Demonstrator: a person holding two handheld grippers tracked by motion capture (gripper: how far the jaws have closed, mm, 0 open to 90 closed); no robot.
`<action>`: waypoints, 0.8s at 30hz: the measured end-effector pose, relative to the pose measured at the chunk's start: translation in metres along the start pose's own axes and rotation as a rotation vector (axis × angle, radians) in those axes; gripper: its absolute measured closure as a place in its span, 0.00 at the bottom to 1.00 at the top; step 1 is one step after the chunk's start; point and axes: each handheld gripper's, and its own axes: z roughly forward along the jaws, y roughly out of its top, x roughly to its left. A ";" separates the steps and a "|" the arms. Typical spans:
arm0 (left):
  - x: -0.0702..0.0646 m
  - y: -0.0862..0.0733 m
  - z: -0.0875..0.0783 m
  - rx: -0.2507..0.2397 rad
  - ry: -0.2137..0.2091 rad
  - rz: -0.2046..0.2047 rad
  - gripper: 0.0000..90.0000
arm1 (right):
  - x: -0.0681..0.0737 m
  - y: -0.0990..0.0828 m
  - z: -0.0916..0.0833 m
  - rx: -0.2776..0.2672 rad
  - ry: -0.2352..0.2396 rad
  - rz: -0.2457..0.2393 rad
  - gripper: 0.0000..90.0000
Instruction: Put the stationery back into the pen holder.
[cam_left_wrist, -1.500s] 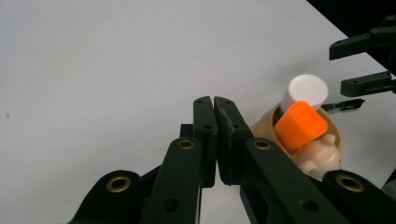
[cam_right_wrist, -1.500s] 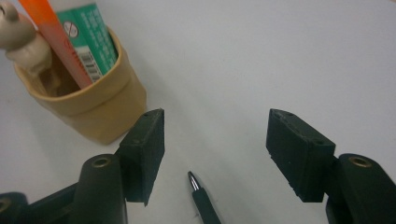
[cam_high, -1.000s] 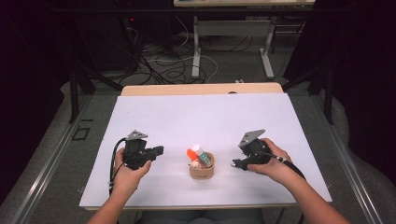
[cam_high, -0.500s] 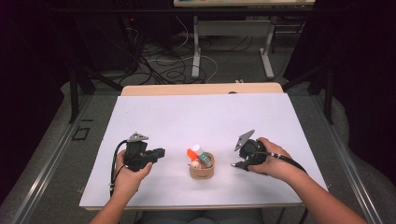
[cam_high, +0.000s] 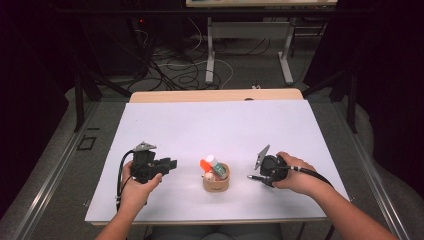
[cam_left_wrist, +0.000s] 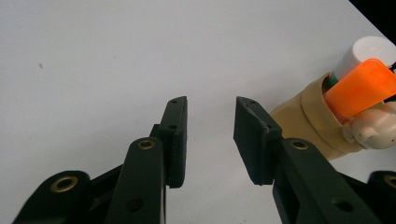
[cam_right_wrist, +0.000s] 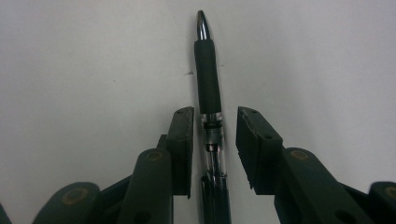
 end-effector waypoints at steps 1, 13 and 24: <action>0.000 0.000 0.000 0.000 0.000 -0.002 0.70 | -0.001 0.000 0.001 0.008 -0.005 -0.010 0.76; 0.001 -0.001 0.002 -0.029 0.035 0.006 0.51 | -0.002 0.002 0.005 0.039 0.034 -0.007 0.88; 0.000 0.000 0.003 -0.071 0.041 0.022 0.41 | -0.001 0.002 0.004 0.047 0.032 -0.020 0.88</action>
